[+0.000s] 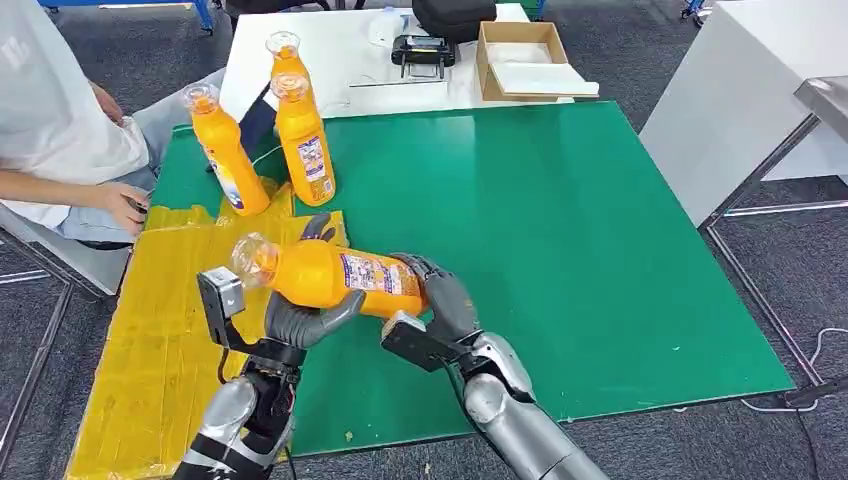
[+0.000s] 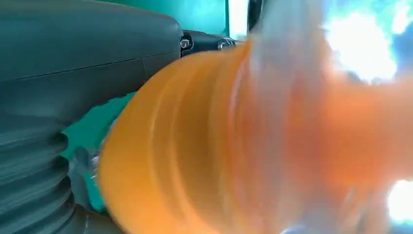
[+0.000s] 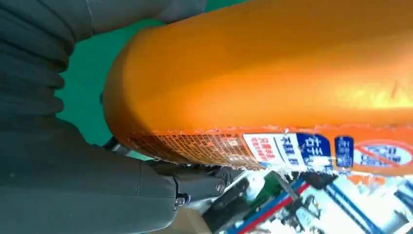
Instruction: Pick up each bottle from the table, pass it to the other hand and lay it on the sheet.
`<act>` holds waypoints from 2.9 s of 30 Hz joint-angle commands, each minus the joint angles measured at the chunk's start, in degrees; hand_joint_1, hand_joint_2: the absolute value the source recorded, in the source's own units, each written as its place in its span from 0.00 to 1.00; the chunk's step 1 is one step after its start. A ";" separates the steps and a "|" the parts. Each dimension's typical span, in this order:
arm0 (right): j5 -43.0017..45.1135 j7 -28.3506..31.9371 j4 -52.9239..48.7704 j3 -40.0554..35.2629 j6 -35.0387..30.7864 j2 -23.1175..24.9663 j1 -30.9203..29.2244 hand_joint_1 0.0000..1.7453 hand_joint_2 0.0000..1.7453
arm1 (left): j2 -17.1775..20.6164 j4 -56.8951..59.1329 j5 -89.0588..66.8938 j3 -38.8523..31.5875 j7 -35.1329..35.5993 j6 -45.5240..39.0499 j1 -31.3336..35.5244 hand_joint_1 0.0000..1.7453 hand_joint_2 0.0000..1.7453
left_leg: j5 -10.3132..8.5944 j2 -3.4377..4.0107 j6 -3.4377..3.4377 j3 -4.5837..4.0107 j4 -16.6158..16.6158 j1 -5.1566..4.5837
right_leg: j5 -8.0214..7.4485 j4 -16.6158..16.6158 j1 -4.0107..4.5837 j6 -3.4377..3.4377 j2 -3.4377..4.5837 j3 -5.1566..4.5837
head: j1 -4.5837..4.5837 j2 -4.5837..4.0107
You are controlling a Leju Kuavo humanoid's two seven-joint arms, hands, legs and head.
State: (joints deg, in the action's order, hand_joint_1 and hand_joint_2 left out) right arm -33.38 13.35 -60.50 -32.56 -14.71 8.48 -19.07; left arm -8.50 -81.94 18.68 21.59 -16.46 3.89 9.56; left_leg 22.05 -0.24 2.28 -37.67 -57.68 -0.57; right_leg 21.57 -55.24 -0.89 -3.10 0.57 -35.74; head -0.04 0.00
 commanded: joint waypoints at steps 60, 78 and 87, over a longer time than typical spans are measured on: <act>32.67 6.86 -32.96 12.35 8.21 -4.23 17.30 0.00 1.00 | 11.06 3.65 -91.11 3.21 14.35 -32.48 3.41 1.00 1.00 | 0.12 -0.06 -0.17 0.20 0.00 0.05 | 0.12 0.02 0.05 0.14 -0.12 0.17 | 0.02 0.00; 20.70 7.43 -40.15 11.80 2.72 -3.28 18.70 0.00 1.00 | 8.59 32.89 -106.29 0.53 36.73 -12.59 17.04 1.00 1.00 | 0.16 -0.15 -0.21 0.32 -0.03 0.08 | 0.18 -0.01 0.08 0.17 -0.23 0.32 | 0.04 0.00; 20.38 6.87 -38.35 10.85 2.34 -3.23 17.40 0.00 1.00 | 8.24 37.77 -104.26 -2.03 36.50 -14.76 18.92 1.00 1.00 | 0.06 0.03 -0.11 0.11 0.00 0.04 | 0.03 0.03 0.04 0.09 -0.03 0.09 | 0.02 0.00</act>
State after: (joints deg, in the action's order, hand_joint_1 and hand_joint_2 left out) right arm -13.14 20.70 -100.52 -20.74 -12.15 5.83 -0.02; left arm 0.79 -53.13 -85.81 21.24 20.09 -10.80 24.16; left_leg 22.04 -0.22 2.26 -37.71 -57.68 -0.58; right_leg 21.55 -55.23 -0.91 -3.09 0.57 -35.82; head -0.02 0.00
